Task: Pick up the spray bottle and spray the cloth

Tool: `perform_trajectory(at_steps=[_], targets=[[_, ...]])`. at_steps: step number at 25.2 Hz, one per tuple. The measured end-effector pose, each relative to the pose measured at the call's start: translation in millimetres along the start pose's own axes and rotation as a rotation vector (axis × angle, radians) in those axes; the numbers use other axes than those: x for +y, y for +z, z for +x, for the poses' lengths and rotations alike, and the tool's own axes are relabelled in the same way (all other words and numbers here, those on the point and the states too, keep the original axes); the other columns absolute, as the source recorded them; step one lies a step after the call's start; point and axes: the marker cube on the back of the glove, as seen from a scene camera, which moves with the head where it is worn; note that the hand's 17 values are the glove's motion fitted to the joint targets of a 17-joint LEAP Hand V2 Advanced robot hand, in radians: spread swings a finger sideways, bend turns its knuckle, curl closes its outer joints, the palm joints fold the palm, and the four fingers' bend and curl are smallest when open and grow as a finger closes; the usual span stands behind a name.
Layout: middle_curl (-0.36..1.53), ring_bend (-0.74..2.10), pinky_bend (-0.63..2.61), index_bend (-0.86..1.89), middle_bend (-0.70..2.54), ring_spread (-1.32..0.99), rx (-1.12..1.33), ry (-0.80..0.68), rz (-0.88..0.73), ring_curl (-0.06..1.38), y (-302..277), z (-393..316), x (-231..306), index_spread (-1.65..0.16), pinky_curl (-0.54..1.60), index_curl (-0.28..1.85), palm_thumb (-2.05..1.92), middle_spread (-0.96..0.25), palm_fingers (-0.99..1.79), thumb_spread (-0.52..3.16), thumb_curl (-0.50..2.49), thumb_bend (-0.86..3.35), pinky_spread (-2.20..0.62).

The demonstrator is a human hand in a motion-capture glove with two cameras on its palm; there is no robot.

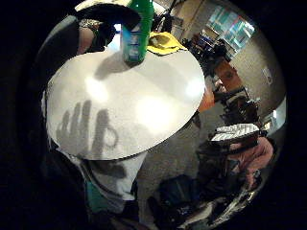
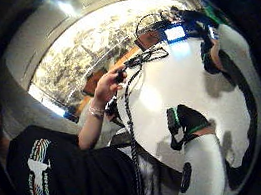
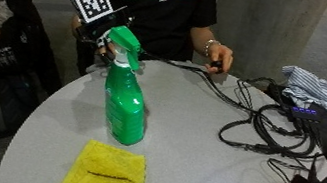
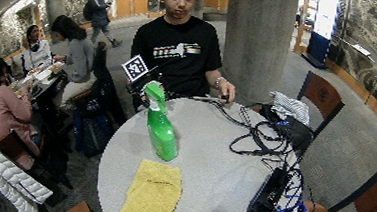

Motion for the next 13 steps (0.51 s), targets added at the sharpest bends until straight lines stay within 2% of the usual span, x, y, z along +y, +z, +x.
perform_trajectory(at_steps=[6,13], targets=[[0.19,0.3,0.29,0.26,0.38,-0.01,-0.009,-0.025,-0.007,0.17,0.5,-2.5,5.1,-0.2,0.16,0.2,0.67,-0.02,0.85,0.61,0.17,0.38,0.17],[0.24,0.27,0.26,0.22,0.35,-0.02,0.014,0.007,-0.028,0.21,0.5,-4.4,5.5,-0.25,0.21,0.26,0.69,-0.02,0.83,0.81,0.21,0.32,0.21]])
